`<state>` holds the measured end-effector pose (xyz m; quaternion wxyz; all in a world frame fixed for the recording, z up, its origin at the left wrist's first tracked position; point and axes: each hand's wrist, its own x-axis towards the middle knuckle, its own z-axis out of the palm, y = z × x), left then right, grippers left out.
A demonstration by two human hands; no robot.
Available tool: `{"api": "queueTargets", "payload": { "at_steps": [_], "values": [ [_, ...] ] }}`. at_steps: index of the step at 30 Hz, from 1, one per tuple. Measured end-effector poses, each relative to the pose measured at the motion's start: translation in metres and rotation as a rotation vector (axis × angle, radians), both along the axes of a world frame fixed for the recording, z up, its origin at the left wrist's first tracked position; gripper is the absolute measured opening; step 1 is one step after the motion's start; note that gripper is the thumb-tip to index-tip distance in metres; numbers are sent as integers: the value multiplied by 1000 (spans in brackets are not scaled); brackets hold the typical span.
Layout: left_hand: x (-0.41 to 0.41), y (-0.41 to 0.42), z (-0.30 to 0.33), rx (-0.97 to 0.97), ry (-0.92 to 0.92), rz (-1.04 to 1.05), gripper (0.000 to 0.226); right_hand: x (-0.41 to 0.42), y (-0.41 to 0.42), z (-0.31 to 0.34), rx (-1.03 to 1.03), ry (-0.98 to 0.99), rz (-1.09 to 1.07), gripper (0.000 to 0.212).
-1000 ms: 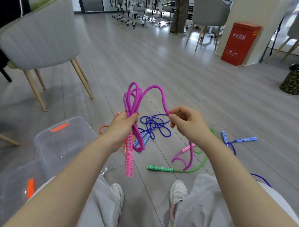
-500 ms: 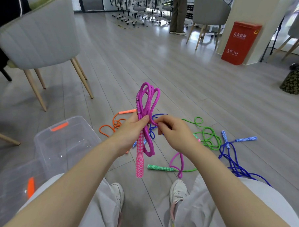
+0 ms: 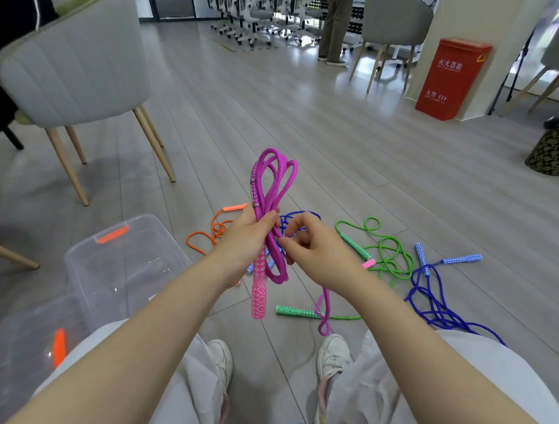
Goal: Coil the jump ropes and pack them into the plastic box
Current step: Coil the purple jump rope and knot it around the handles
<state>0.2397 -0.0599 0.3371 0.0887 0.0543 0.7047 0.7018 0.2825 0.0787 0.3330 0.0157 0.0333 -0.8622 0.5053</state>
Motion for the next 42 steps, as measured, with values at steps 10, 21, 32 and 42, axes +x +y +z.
{"api": "queueTargets", "payload": {
  "at_steps": [10, 21, 32, 42],
  "values": [
    [-25, -30, 18, 307, -56, 251, 19, -9, 61, 15, 98, -128, -24, 17],
    [-47, -56, 11, 184, -73, 566, 16, -10, 84, 22, 174, -82, -170, 11],
    [-9, -24, 13, -105, -4, 9, 11, -9, 42, 11, -3, 126, -21, 11],
    [10, -5, 8, -85, -78, -229, 17, -6, 20, 4, 3, 206, 24, 13]
  ]
}}
